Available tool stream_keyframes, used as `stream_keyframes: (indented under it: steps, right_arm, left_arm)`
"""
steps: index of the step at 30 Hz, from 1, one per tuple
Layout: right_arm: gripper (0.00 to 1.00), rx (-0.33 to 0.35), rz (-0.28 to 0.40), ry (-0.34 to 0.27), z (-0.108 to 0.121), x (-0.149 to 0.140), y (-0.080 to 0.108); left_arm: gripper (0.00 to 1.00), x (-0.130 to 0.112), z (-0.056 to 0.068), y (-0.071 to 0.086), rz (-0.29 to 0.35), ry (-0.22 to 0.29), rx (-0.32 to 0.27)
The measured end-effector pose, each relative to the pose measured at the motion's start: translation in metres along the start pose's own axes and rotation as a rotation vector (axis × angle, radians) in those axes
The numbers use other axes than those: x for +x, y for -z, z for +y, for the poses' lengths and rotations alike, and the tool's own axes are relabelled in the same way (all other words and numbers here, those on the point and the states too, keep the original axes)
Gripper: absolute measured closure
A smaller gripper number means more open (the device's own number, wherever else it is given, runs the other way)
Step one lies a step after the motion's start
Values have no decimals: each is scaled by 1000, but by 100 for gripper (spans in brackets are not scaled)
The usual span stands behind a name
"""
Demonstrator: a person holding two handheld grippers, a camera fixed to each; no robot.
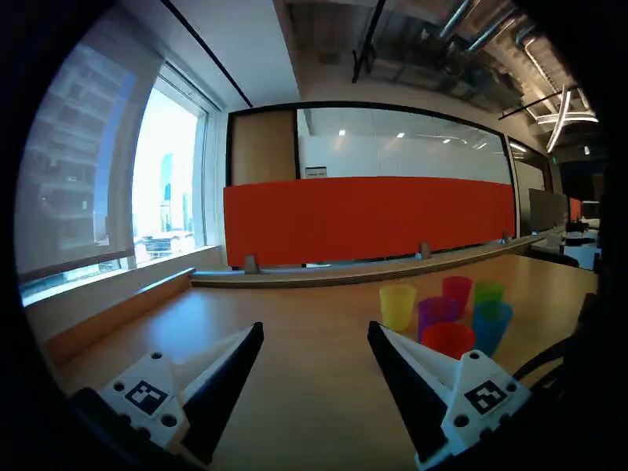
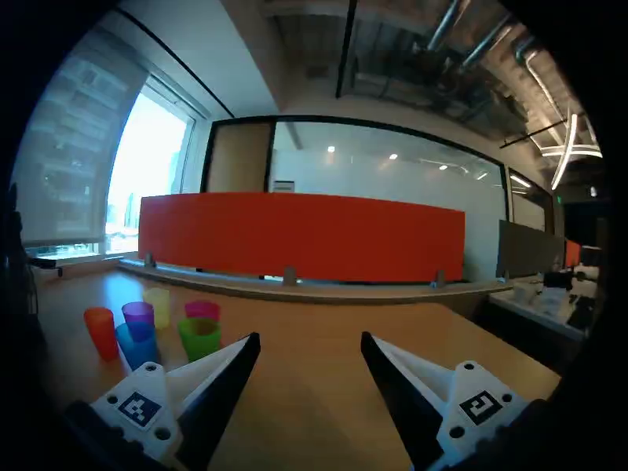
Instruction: Pour water
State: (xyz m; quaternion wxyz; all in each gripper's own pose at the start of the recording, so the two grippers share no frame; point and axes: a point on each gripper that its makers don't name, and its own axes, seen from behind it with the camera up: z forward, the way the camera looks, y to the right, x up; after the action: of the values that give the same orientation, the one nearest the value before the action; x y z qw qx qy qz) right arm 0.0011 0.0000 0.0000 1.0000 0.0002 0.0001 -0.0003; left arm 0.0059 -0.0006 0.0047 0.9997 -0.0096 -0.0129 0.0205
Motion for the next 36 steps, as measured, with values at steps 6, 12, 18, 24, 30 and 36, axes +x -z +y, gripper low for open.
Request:
stream_keyframes:
  steps: [6,12,18,24,30,36]
  right_arm:
    - [0,11,7,8,2,23,-1]
    - [0,24,14,0,6,54,-5]
    - [0,33,14,-14,11,79,-11]
    - [0,38,-3,-35,17,98,-17]
    - [0,56,-14,-58,16,119,-22]
    - [0,85,-13,-62,16,137,-26]
  left_arm:
    - [1,22,-1,-3,-10,13,-30]
    - [1,57,-2,-7,6,23,-66]
    - [1,88,2,-12,18,34,-112]
    - [1,109,2,-19,10,19,-131]
    - [1,132,1,-26,12,4,-142]
    - [1,156,8,-29,24,6,-174]
